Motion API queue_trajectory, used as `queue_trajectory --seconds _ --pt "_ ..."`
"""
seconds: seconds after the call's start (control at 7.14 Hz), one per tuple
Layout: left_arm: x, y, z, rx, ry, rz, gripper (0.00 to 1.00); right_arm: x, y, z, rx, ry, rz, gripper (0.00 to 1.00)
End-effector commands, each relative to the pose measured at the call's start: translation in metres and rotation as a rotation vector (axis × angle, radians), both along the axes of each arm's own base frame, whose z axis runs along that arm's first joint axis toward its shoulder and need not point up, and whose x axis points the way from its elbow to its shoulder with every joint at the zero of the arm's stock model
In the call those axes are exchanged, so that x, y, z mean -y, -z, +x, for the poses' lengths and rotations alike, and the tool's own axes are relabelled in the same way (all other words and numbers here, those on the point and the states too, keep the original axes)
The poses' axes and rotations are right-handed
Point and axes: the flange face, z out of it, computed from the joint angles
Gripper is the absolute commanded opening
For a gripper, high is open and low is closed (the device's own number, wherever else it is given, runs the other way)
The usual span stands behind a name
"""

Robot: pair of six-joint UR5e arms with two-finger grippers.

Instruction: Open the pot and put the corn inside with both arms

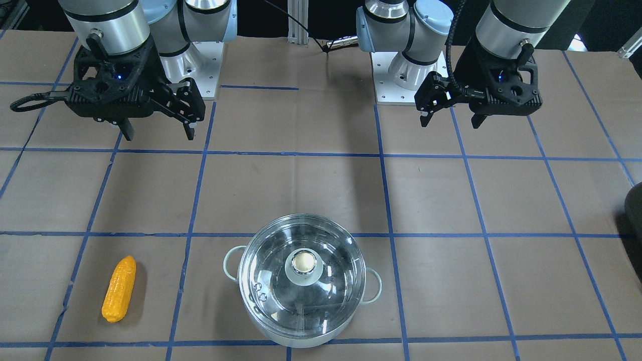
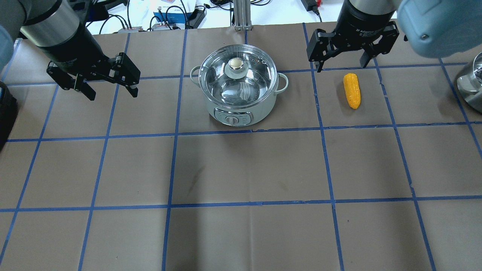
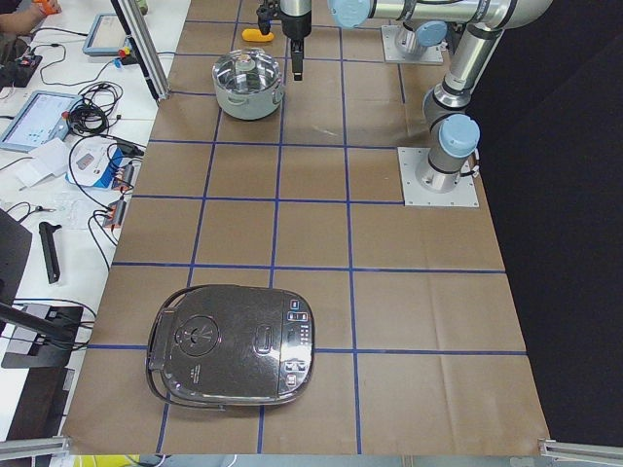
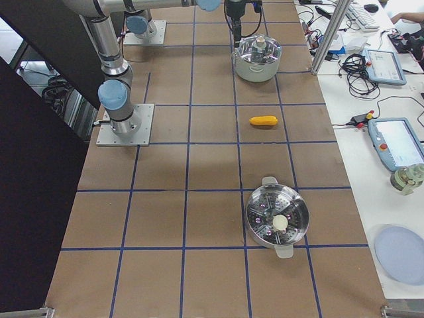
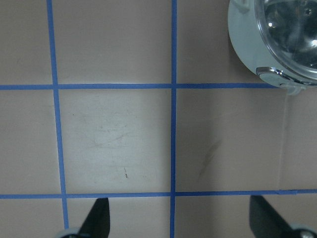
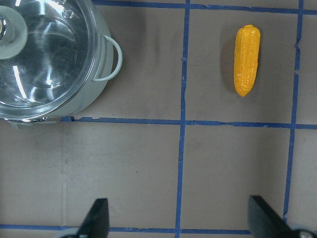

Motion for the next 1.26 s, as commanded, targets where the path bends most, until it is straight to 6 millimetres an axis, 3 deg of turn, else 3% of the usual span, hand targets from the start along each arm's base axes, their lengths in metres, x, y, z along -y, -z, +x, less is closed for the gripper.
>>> queue_trajectory --seconds 0.0,0.42,0.56,0.7,0.84,0.98,1.12 --pt "0.001 0.001 0.0 -0.001 0.0 0.0 1.0 0.0 0.0 0.0 0.0 0.0 0.0 1.0" --pt "0.026 -0.006 -0.001 -0.002 -0.006 -0.026 1.0 0.01 0.004 -0.009 0.003 0.015 -0.011 1.0" --pt "0.048 -0.006 -0.019 -0.012 -0.023 -0.03 1.0 0.026 0.019 -0.025 -0.013 0.047 0.019 1.0" --pt "0.073 0.002 -0.057 -0.012 -0.013 -0.029 1.0 0.042 0.038 -0.05 -0.029 0.09 0.055 1.0" --pt "0.1 0.017 -0.109 -0.012 -0.049 -0.03 1.0 0.073 0.075 -0.087 -0.019 0.135 0.112 1.0" --pt "0.115 0.037 -0.176 -0.024 -0.044 -0.061 1.0 0.114 0.131 -0.126 -0.014 0.155 0.122 1.0" --pt "0.131 0.07 -0.227 -0.037 -0.061 -0.092 1.0 0.138 0.176 -0.143 -0.015 0.128 0.111 0.99"
